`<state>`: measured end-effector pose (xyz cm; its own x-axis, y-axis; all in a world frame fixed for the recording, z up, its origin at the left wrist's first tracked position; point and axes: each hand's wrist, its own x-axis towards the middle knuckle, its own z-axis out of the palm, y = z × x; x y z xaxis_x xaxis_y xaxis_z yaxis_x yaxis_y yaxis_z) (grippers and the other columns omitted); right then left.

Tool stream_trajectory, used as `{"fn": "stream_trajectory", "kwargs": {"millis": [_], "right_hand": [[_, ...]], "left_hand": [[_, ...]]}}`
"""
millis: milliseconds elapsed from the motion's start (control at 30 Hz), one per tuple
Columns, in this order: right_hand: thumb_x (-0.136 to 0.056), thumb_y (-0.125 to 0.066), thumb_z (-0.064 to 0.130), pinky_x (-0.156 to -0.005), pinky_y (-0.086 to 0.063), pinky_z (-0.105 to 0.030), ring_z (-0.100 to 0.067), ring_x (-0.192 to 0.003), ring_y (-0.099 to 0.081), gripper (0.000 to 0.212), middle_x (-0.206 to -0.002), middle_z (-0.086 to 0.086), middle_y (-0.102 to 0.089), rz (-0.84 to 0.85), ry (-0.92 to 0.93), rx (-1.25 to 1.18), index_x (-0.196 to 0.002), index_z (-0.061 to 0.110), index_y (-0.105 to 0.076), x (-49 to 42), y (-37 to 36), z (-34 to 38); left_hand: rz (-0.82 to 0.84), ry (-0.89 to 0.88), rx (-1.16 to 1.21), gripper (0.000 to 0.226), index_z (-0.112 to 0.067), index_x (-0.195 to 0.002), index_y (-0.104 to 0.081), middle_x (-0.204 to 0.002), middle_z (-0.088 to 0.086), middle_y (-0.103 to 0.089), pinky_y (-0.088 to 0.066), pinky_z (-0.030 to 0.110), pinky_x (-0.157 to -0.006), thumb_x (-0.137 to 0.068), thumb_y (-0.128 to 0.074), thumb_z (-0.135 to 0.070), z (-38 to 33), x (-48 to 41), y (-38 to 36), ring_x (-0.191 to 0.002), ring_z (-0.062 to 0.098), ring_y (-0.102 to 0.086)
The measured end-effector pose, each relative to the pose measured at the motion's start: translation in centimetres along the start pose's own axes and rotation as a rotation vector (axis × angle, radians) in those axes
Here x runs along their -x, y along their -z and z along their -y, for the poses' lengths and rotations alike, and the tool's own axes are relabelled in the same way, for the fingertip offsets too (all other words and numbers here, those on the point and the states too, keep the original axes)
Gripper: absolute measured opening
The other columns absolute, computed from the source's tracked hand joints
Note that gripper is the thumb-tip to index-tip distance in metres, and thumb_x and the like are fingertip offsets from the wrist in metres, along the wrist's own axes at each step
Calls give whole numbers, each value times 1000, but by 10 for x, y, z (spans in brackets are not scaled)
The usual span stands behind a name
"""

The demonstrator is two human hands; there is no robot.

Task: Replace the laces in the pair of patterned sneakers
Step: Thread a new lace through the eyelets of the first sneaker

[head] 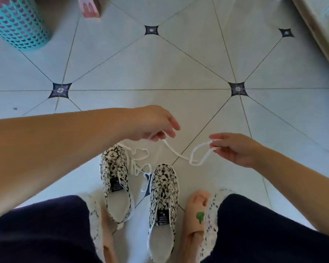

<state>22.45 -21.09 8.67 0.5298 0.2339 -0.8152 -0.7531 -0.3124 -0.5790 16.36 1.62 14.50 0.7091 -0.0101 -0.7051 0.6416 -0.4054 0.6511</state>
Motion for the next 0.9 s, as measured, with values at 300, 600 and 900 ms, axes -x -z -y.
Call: {"fn": "stream_trajectory", "kwargs": {"millis": [300,600,900], "right_hand": [[-91,-45,-2,-51,-52,-12,-10,-56,-61,22,-67,-6,-64,124,-111,-410,-87,6,-65,-54,-16,-73],[-90,-56,8,-44,-50,-17,-5,-49,-56,16,-74,-6,-59,92,-141,211,-105,10,-61,-46,-30,-146],[-78,-69,35,-81,-53,-35,-20,-85,-65,21,-88,-3,-67,143,220,796,-88,20,-58,-46,-63,-158]], "left_hand": [[112,142,-101,12,-12,-94,-66,-68,3,-56,-36,16,-49,-85,-60,-7,92,-53,-46,-55,9,-42],[103,161,-122,18,-3,-104,-62,-82,6,-61,-41,14,-53,-87,-57,-6,131,-18,-85,-63,8,-49],[-199,50,-299,23,-16,-109,-62,-102,-6,-62,-37,11,-69,-90,-55,-27,151,-37,-147,-86,6,-51]]}}
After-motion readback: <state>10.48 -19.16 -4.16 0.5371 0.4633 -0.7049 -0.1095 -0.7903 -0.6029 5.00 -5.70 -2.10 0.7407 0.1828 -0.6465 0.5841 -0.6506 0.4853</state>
